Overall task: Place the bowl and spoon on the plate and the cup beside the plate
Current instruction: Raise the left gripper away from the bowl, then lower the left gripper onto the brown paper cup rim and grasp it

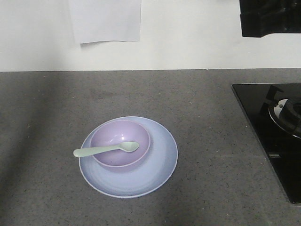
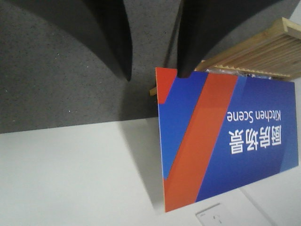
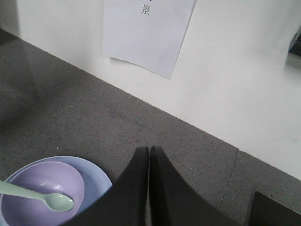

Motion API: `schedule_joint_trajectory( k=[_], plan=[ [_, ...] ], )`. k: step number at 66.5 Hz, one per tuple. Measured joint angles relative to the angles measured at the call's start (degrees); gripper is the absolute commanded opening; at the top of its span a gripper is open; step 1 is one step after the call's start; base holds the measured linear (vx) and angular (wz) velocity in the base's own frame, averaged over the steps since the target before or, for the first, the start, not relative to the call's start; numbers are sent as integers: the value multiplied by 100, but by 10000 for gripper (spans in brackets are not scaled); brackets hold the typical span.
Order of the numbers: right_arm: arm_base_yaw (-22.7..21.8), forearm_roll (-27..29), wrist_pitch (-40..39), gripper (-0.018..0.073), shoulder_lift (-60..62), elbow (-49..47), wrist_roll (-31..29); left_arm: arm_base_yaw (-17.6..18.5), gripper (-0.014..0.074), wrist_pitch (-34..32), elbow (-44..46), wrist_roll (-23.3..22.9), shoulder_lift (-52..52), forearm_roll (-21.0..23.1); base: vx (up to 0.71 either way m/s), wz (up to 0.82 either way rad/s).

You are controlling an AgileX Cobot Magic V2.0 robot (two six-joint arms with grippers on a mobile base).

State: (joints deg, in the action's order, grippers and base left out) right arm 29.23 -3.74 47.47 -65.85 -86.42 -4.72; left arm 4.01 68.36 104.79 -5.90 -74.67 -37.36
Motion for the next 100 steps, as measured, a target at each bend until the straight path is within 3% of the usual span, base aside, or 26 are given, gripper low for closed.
schedule_joint_trajectory(
  k=[15,39,59,81,100],
  plan=[
    [0,-6,0,-11,0,0,0,-993,365,-446,-827,-47,7,758,0,0],
    [0,-12,0,-11,0,0,0,-2572,367,-1640,-2667,-252,-27,2170,0,0],
    [0,-12,0,-11,0,0,0,-2655,367,-1417,-2782,-172,-514,2608,0,0],
    [0,100,-44,-11,0,0,0,-2660,367,-1146,-2782,-259,-677,2658,0,0],
    [0,342,-64,-11,0,0,0,-2984,367,-1188,-2782,-428,-677,2866,0,0]
  ],
)
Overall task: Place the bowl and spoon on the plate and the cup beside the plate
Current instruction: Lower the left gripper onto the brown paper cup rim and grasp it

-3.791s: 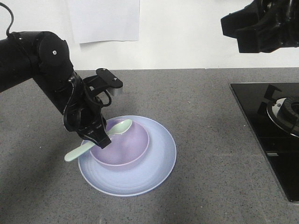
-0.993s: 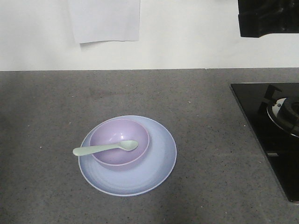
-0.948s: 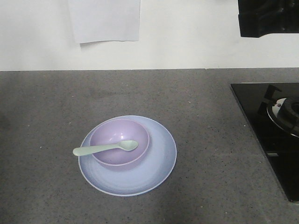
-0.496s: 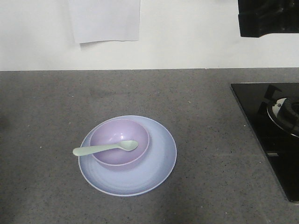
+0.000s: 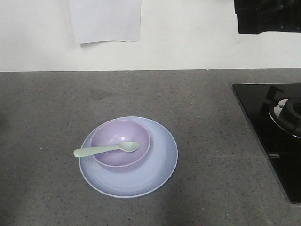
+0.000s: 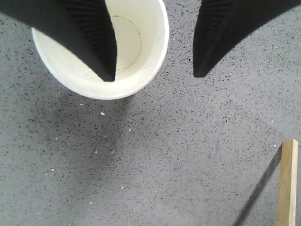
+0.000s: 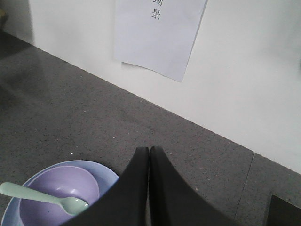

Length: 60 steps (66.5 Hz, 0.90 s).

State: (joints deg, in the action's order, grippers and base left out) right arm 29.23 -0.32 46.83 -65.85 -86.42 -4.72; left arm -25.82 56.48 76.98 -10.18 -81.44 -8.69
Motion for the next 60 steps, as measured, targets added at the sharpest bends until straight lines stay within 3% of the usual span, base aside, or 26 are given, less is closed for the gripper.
schedule_joint_trajectory(
  k=[60],
  plan=[
    [0,122,67,-11,0,0,0,-6,365,-278,-398,-28,-265,202,0,0]
  ],
)
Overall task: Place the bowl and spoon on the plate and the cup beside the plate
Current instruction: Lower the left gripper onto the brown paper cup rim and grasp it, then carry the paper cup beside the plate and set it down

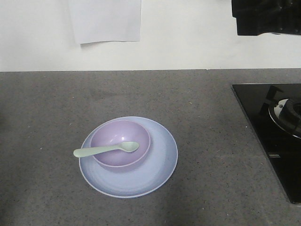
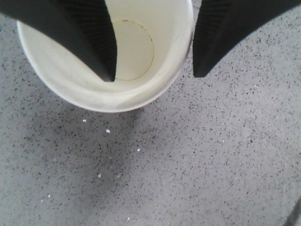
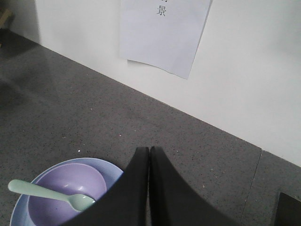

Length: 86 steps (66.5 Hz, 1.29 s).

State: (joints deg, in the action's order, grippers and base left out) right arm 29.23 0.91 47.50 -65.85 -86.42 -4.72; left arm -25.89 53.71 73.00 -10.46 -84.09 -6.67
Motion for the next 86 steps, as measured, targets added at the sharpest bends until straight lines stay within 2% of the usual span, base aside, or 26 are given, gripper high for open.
schedule_joint_trajectory(
  k=[43,50,69,86],
  plan=[
    [0,0,-24,-11,0,0,0,0,343,-38,0,-10,-270,178,0,0],
    [0,0,-24,-11,0,0,0,0,288,-38,0,-10,-310,172,0,0],
    [0,0,-24,-11,0,0,-5,0,-8,-38,0,52,-350,167,0,0],
    [0,0,0,-11,0,0,-5,0,-8,-196,-4,216,-288,174,0,0]
  ],
)
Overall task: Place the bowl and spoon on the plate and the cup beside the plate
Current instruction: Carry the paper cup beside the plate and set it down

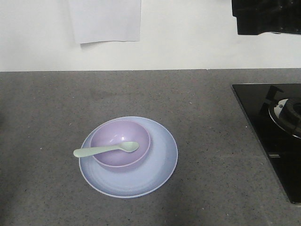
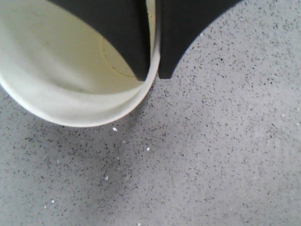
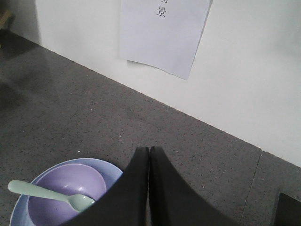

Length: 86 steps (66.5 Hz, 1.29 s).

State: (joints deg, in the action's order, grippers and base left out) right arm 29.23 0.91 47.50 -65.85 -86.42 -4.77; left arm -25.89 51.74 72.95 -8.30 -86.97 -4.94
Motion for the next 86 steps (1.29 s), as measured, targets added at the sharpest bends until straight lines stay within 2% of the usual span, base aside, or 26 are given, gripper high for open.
schedule_joint_trajectory(
  k=[6,12,23,39,52,53,86],
  plan=[
    [0,0,36,-11,0,0,0,34,-8,-182,0,180,149,96,0,0],
    [0,0,63,-11,0,0,0,238,-8,-355,0,658,324,371,0,0],
    [0,-23,64,-11,0,0,0,1010,-8,-491,0,1842,467,1253,0,0],
    [0,-176,64,-11,0,0,-5,2015,-8,-472,0,2607,374,2075,0,0],
    [0,-245,71,-11,0,0,-10,2462,-8,-381,0,2742,121,2266,0,0],
    [0,-252,77,-11,0,0,-10,2687,-8,-381,0,2749,-54,2426,0,0],
    [0,-258,106,-11,0,0,-16,2699,-3,-386,0,2749,-62,2502,0,0]
  ],
)
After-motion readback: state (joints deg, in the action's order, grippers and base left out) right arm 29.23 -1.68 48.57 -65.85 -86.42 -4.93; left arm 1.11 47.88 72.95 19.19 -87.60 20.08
